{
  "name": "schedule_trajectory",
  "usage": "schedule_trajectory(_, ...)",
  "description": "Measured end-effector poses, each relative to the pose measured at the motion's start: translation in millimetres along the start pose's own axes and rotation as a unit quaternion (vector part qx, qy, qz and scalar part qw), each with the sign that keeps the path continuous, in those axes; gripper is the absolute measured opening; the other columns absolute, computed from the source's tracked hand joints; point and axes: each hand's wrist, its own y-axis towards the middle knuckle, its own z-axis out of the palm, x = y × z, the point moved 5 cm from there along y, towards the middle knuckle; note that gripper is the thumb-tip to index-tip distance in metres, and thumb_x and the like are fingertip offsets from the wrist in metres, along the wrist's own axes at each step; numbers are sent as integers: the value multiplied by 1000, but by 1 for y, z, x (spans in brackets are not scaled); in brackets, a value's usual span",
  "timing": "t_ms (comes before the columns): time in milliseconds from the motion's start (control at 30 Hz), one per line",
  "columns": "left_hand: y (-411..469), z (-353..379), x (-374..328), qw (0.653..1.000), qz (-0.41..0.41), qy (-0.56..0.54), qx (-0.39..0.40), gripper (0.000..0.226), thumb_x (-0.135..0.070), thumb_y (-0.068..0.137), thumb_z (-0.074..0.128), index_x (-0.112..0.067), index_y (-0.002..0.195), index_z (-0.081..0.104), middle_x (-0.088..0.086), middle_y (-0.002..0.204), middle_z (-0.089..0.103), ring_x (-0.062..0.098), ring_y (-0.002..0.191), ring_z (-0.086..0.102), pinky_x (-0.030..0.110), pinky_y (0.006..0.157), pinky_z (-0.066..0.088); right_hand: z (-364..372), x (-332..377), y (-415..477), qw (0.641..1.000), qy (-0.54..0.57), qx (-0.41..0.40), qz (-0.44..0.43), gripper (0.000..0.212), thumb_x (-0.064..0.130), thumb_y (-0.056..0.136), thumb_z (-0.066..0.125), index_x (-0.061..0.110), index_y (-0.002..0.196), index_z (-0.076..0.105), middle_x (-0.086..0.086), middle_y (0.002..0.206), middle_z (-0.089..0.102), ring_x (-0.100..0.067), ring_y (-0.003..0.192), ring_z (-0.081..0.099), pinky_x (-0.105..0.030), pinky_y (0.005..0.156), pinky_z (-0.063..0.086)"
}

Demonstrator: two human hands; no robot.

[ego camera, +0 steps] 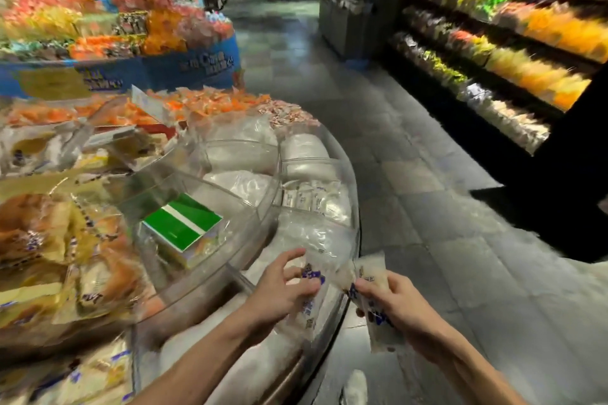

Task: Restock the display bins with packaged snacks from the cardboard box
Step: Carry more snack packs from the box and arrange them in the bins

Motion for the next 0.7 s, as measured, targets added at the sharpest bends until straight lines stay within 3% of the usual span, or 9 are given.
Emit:
schedule_trajectory(133, 76, 15, -3, 998, 4, -24, -53, 44, 5, 85, 71, -15, 118, 51, 10, 91, 76, 17, 76, 72, 31, 64, 59, -42, 8, 71, 1000, -11, 15, 14, 26, 23, 94, 67, -2, 102, 69, -16, 82, 70, -25, 69, 57, -29, 59, 43)
schedule_trajectory(267, 151, 25, -9, 993, -28, -29, -108, 35, -5, 85, 76, -11, 113, 54, 16, 94, 75, 14, 73, 70, 20, 61, 52, -88, 24, 143, 997, -38, 26, 61, 26, 21, 97, 63, -3, 104, 67, -8, 71, 69, -10, 51, 58, -18, 46, 39)
schedule_trajectory(367, 196, 34, -22, 990, -36, -29, -130, 32, -8, 85, 77, -10, 110, 57, 10, 86, 75, 10, 70, 69, 17, 61, 51, -122, 44, 192, 994, -68, 38, 75, 24, 20, 98, 62, -3, 105, 67, -9, 72, 69, -5, 47, 58, -15, 43, 39)
schedule_trajectory(500, 259, 36, -42, 983, -21, 50, -177, 26, -11, 81, 82, -19, 98, 64, -3, 89, 68, 12, 84, 65, 9, 64, 49, -148, 69, 251, 992, -77, 54, 90, 24, 19, 98, 61, -3, 105, 68, -10, 73, 69, -6, 45, 58, -16, 42, 39)
schedule_trajectory(700, 370, 47, -47, 961, -47, 177, -206, 28, -21, 84, 79, -22, 108, 66, -9, 81, 65, 5, 73, 62, 15, 60, 46, -167, 92, 349, 984, -102, 100, 106, 28, 25, 97, 64, 0, 105, 70, -7, 74, 71, -8, 50, 61, -22, 46, 36)
